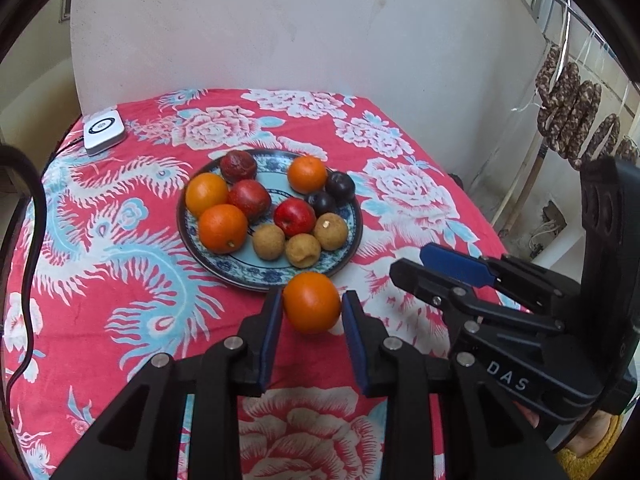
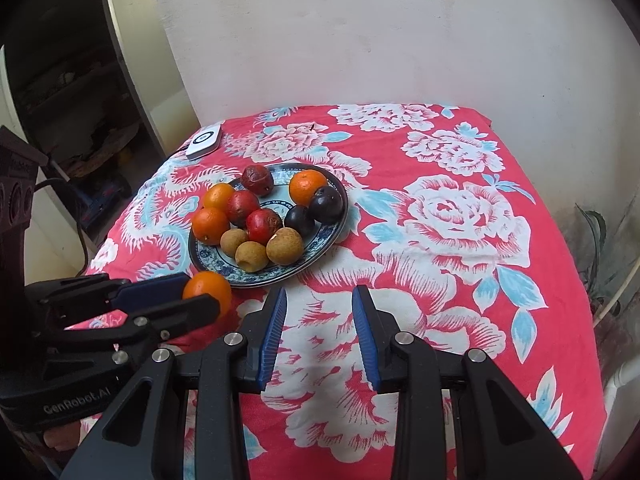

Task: Organize fruits
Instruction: 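Carry the orange onto the plate and open the left tool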

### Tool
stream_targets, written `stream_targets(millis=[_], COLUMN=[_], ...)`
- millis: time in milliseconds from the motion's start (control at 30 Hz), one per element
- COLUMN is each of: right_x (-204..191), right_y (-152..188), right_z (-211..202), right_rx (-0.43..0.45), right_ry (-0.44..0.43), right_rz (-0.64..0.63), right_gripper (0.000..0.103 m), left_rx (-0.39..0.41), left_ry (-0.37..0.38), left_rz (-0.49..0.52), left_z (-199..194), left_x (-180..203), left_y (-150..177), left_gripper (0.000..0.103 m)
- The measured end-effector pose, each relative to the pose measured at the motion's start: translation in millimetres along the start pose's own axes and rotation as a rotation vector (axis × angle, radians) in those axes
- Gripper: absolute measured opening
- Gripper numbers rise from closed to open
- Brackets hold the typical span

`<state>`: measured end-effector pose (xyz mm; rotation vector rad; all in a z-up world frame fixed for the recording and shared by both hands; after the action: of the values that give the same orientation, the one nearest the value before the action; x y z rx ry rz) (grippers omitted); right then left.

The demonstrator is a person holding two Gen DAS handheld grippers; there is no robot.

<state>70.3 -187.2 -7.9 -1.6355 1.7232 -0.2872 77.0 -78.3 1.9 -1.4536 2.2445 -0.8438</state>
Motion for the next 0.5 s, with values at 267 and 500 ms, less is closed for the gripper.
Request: stream_targets(millis=[267, 500], right_x=[-3.1, -4.7], right_y=[2.3, 3.2], right_z=[1.5, 3.0], right_rx=[-0.001, -0.003], right_ry=[-0.001, -0.004], right_rz=[-0.007, -0.009], right_gripper=[0.035, 0.035], left_rx=[0.013, 0.033], left_ry=[-0.018, -0.080], left_rz=[-0.062, -0.075], left_z=[2.7, 0.2], left_x=[-17.9, -29.7], left_y=[-4.0, -6.4], left_gripper=[0.032, 0.032])
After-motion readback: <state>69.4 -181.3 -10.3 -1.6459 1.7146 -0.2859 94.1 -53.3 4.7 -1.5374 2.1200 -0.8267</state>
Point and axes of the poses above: each gripper's, at about its wrist camera, not at the fingertips, and z roughly the way its jaws point, x to its right, y to its underside, the point moved 5 cm from there along z, roughly the way its jaws point, and after that the axes turned 14 degrees about z, right-handed, at the moved point
